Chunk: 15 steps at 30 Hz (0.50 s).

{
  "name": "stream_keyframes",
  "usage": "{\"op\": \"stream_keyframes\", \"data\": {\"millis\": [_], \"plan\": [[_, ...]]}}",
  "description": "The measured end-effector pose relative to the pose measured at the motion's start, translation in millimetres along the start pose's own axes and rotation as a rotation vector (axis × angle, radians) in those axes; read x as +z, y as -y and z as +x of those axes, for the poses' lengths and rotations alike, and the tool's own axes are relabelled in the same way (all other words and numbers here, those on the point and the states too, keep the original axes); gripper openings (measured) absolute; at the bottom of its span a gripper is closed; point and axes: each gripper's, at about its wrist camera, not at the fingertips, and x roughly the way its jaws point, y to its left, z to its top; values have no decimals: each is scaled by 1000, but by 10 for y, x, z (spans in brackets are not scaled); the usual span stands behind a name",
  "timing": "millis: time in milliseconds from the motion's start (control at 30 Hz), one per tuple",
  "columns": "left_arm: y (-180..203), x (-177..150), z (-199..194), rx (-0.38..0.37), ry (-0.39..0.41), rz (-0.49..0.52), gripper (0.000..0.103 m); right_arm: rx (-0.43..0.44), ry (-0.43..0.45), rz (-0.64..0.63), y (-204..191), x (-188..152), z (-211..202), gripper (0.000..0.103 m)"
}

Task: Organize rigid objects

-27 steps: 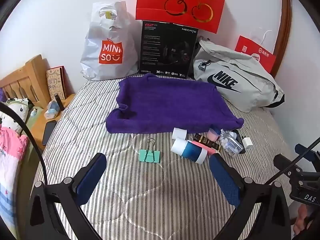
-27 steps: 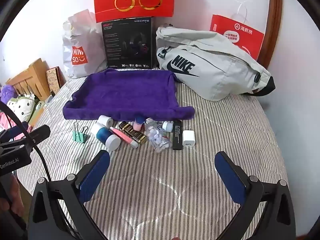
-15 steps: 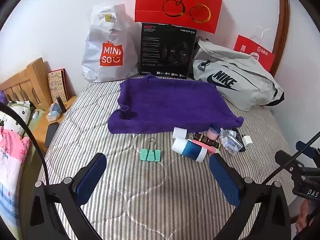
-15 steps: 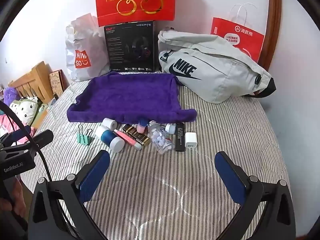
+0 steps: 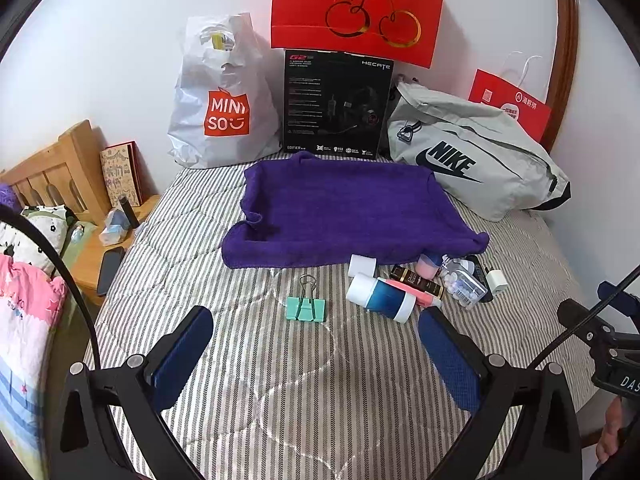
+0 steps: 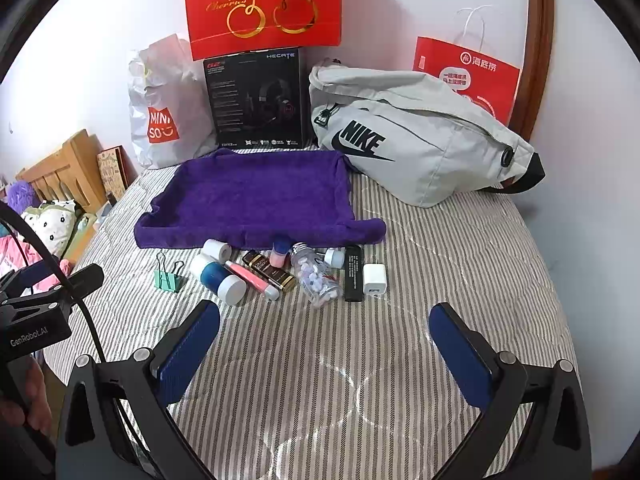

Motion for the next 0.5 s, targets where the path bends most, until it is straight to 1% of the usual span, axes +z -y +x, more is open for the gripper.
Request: {"op": "stream_keyframes", "data": {"millis": [500], "plan": [[9, 1, -32, 3, 0, 10, 103, 0, -4, -2, 4, -22, -12, 103]]}}
